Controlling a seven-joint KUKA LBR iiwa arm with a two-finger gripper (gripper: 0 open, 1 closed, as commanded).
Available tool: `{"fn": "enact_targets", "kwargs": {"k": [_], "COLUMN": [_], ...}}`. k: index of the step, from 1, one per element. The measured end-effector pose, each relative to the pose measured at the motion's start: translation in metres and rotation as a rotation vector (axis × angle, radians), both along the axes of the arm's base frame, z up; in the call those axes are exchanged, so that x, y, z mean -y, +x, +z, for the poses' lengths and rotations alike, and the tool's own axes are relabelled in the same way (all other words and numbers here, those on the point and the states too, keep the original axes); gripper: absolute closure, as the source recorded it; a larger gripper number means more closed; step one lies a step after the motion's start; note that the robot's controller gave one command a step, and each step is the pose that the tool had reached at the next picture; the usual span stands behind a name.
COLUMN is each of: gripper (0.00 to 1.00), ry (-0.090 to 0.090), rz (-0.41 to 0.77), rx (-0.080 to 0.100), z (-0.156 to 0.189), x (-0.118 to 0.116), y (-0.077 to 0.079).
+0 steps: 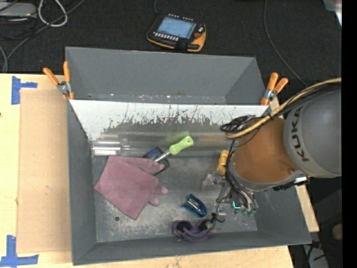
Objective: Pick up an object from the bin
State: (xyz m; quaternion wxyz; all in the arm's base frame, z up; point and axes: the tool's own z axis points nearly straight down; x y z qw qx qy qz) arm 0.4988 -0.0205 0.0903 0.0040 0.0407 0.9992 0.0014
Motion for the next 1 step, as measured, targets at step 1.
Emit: {"fn": "enact_targets", "kwargs": {"k": [1], "gripper": [0.00], "ry": [0.000], "rz": [-0.001], "rx": [0.000], "z": [0.0000], "x": [0.0001], "y": [0.0000]}}
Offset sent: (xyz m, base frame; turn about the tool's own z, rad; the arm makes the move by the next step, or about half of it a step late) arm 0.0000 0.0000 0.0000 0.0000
